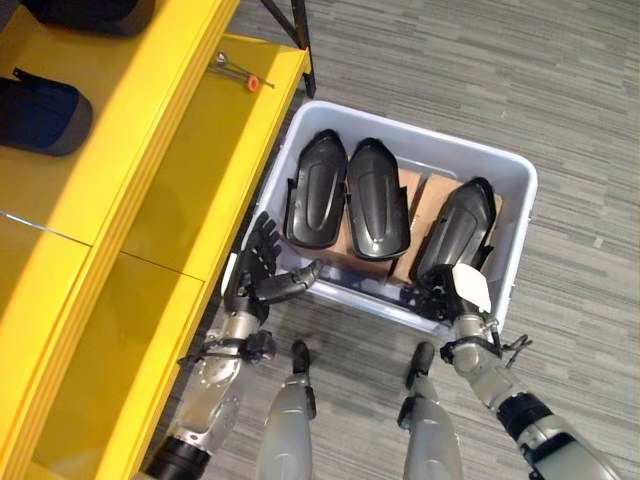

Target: Move parts from the plastic box to the shelf.

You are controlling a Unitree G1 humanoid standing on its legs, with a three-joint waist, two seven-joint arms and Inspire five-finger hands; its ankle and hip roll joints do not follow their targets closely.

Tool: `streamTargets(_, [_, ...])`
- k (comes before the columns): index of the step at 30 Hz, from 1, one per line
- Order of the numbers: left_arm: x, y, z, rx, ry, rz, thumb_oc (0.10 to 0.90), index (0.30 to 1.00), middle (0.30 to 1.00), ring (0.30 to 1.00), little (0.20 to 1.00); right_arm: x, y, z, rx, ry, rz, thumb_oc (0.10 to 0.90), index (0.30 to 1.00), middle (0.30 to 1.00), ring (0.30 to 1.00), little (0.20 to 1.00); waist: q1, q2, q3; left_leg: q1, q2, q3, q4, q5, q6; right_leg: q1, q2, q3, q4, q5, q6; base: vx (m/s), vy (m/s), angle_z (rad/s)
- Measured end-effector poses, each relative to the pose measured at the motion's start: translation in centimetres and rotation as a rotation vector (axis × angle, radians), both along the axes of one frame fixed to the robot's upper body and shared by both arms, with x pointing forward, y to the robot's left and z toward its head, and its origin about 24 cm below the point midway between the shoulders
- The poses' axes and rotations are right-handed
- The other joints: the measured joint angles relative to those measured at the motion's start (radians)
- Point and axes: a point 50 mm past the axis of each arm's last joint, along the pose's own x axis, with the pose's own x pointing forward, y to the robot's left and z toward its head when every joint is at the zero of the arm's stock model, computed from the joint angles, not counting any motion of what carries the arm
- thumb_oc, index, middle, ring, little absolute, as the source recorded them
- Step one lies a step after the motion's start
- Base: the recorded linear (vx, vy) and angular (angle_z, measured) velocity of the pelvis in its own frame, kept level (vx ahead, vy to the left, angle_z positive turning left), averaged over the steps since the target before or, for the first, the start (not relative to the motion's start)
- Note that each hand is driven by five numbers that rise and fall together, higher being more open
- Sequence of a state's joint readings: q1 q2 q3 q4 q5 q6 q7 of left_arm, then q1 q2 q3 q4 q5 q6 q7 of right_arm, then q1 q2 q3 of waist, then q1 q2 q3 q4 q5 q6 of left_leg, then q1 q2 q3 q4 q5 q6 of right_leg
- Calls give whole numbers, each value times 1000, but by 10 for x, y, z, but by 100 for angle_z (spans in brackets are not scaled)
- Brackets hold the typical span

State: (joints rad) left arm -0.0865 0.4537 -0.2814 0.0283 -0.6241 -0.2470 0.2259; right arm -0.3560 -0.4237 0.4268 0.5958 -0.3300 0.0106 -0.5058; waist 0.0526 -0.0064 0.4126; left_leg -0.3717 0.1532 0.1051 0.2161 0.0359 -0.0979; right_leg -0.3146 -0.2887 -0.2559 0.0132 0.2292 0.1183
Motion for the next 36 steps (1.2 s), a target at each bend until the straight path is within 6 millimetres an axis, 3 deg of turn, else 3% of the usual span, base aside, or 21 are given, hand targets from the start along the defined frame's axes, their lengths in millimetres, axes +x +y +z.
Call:
streamTargets(8, [-7,20,-3,-2,6,63,900,1000,1000,1000,1000,-24,-9,10,10,-28,53,400,300,300,300,300,-22,-33,-1,135,15,8,-104,31,-17,99,25,-4,-32,-8,1,50,-29,-2])
streamTargets(18, [-19,33,-6,-4,22,85,900,1000,1000,1000,1000,-36,-24,36,-4,-105,71,400,300,300,300,300,-24,-54,-18,251,22,34,-189,54,-34,176,43,-1,-61,-7,1,77,-18,-5])
streamTargets(23, [-30,41,-16,1,68,107,900,1000,1000,1000,1000,-47,-31,35,-6,-92,69,400,300,300,300,300,-28,-73,-112,301,27,48,-237,55,-34,214,54,-1,-95,-7,2,82,-3,-5])
streamTargets(30, [-47,51,-32,5,148,147,900,1000,1000,1000,1000,-62,-31,40,-15,-79,126,400,300,300,300,300,-34,-66,-201,384,38,65,-286,57,-38,267,69,2,-99,-29,10,66,-13,-6])
streamTargets(36, [-51,47,-38,-25,162,146,900,1000,1000,1000,1000,-61,-31,45,-33,-69,174,400,300,300,300,300,-37,-51,-216,425,43,81,-293,56,-37,297,70,4,-99,-37,10,25,-45,-4])
